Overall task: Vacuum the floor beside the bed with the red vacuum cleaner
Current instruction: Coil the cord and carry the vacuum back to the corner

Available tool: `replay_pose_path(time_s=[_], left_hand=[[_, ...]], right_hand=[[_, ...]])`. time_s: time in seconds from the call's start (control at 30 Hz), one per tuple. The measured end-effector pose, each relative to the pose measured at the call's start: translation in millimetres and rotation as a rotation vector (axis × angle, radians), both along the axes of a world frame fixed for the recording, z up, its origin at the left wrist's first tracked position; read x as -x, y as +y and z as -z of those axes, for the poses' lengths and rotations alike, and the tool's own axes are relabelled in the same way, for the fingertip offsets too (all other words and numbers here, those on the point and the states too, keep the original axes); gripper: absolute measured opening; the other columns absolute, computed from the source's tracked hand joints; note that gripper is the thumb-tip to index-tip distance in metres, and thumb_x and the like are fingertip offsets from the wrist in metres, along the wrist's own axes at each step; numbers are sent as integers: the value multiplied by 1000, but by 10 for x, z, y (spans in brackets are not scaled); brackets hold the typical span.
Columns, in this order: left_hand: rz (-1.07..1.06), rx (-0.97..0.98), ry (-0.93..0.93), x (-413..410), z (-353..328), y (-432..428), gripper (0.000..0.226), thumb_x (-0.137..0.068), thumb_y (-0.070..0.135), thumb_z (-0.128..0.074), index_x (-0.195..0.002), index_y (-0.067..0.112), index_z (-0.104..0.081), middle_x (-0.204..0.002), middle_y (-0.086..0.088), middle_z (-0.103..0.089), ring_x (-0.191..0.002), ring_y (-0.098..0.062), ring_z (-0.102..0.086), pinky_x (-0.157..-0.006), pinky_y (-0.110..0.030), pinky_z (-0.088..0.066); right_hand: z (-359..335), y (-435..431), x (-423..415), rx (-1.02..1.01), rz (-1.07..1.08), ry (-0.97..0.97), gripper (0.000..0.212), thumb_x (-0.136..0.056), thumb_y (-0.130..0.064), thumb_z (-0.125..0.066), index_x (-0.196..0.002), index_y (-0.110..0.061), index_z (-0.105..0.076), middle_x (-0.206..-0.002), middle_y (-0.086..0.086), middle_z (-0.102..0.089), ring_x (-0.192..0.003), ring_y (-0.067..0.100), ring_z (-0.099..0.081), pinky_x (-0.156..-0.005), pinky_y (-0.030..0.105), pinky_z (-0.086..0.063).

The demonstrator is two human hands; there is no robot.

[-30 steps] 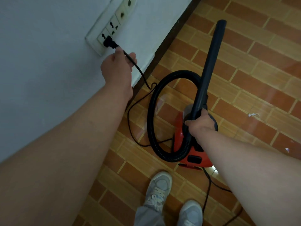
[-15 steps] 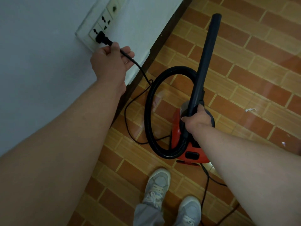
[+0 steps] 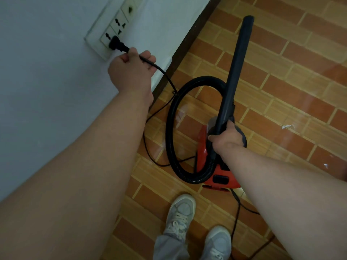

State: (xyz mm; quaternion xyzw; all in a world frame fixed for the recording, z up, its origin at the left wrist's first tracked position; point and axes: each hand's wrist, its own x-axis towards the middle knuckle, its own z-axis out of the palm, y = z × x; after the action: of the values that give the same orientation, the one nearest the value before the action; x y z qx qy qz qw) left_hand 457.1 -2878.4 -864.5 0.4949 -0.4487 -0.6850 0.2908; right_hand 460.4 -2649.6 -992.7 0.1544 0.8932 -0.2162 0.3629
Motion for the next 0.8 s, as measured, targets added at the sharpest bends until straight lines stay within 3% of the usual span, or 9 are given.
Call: replay_pose_path(time_s=[0.2, 0.33, 0.43, 0.57, 0.8], left_hand=[[67, 34, -85, -121, -14, -57, 22, -106, 13, -50, -117, -5, -58, -96, -22, -75, -83, -29, -77, -73, -37, -64], [273, 74, -189, -139, 81, 492, 11, -106, 17, -50, -107, 9, -59, -94, -13, -76, -81, -19, -77, -77, -37, -64], [274, 20, -174, -225, 230, 747, 8, -107, 20, -50, -102, 17, -57, -91, -6, -76, -82, -15, -76, -80, -36, -64], [436, 89, -271, -402, 290, 766, 10, -106, 23, -52, -98, 23, -57, -75, 2, -72, -71, -13, -72, -69, -28, -63], [571, -49, -360, -719, 447, 775, 19, -108, 28, -46, -118, 14, -55, -70, 1, -64, -64, -17, -64, -73, -38, -61]], right_hand=[[0, 0, -3, 11, 1, 0, 86, -85, -33, -75, -154, -31, -24, -132, 16, -56, -109, 37, -61, -88, 47, -57], [-12, -7, -9, 21, 2, 19, 81, -82, -34, -76, -149, -31, -31, -127, 17, -58, -106, 37, -61, -88, 45, -57], [-5, 35, -33, 29, 11, 18, 84, -81, -34, -77, -151, -32, -30, -128, 15, -59, -107, 35, -61, -89, 46, -57], [-9, 97, -33, 56, 3, 25, 85, -84, -32, -76, -154, -31, -27, -131, 13, -59, -108, 33, -62, -88, 44, -58], [-30, 229, -100, 43, -20, 76, 76, -87, -31, -71, -152, -30, -31, -121, 9, -63, -96, 29, -62, -76, 32, -55]])
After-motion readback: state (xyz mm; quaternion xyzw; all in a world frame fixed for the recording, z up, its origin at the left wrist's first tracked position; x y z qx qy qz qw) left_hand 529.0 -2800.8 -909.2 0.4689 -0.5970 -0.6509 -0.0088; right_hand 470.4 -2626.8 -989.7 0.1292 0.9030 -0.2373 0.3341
